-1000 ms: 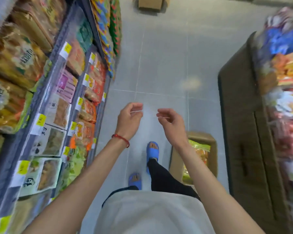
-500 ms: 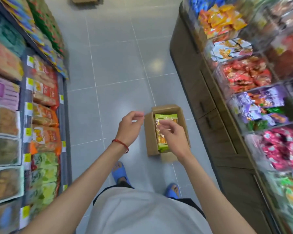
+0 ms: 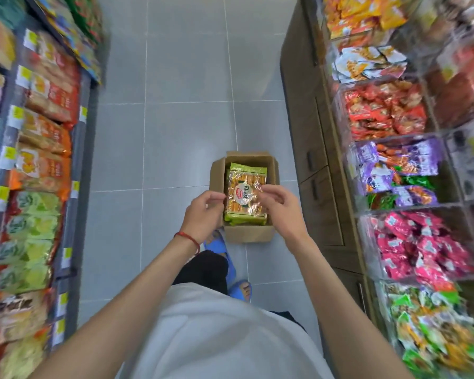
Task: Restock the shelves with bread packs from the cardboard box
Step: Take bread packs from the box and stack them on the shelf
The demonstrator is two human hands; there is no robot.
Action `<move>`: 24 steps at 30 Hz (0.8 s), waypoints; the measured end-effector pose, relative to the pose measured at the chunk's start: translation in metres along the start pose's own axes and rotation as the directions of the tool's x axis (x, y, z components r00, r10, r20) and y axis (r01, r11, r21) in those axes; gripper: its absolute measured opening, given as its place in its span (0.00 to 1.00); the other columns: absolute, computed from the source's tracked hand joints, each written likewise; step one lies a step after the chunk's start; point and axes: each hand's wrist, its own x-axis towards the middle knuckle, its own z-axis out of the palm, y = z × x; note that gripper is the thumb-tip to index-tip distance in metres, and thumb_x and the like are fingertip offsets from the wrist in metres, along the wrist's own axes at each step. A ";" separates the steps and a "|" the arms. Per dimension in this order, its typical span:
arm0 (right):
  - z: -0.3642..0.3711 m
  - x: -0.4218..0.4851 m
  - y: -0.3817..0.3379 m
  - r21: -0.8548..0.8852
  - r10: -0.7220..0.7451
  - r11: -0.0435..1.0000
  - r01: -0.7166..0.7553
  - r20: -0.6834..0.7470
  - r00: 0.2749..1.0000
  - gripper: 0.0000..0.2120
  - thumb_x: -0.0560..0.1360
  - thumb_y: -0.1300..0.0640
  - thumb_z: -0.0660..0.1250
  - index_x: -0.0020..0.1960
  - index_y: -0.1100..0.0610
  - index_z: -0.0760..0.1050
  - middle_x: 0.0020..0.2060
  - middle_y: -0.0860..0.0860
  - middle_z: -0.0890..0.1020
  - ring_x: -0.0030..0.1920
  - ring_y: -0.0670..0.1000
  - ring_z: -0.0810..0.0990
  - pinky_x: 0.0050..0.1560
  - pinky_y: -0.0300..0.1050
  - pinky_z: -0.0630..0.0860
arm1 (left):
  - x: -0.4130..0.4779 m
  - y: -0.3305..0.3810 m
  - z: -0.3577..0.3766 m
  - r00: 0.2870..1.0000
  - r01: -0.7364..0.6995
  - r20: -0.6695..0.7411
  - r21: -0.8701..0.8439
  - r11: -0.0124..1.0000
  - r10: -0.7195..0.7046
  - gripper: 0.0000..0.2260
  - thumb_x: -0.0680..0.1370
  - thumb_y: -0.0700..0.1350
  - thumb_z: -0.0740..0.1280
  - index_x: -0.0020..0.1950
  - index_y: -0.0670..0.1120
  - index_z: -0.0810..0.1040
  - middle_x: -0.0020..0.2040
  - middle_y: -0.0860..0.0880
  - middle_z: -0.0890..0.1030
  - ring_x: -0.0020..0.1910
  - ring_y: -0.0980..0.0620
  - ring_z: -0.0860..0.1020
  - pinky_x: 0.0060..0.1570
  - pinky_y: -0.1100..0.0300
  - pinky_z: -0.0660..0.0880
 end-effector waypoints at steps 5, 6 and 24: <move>-0.006 0.046 -0.007 -0.037 0.039 0.999 -0.037 0.052 0.998 0.10 0.81 0.56 0.69 0.53 0.40 0.78 0.54 0.46 0.84 0.58 0.50 0.84 0.62 0.58 0.81 | 0.041 -0.002 0.020 0.993 0.108 -0.036 -0.009 0.994 -0.109 0.07 0.80 0.40 0.65 0.54 0.50 0.80 0.54 0.50 0.81 0.57 0.47 0.79 0.55 0.56 0.76; -0.007 0.056 -0.009 -0.051 0.051 0.998 -0.048 0.056 0.997 0.10 0.81 0.56 0.68 0.53 0.39 0.78 0.53 0.46 0.84 0.58 0.50 0.83 0.62 0.57 0.81 | 0.048 0.002 0.026 0.991 0.130 -0.031 -0.010 0.991 -0.130 0.08 0.80 0.40 0.65 0.55 0.50 0.80 0.54 0.50 0.80 0.57 0.47 0.79 0.54 0.57 0.76; -0.038 0.288 0.002 -0.447 0.232 0.894 0.025 0.509 0.829 0.08 0.82 0.59 0.66 0.58 0.51 0.81 0.55 0.49 0.84 0.56 0.51 0.84 0.61 0.56 0.82 | 0.153 0.006 0.118 0.726 0.451 -0.324 -0.441 0.776 -0.606 0.04 0.76 0.44 0.68 0.44 0.52 0.80 0.52 0.46 0.83 0.53 0.44 0.81 0.56 0.52 0.76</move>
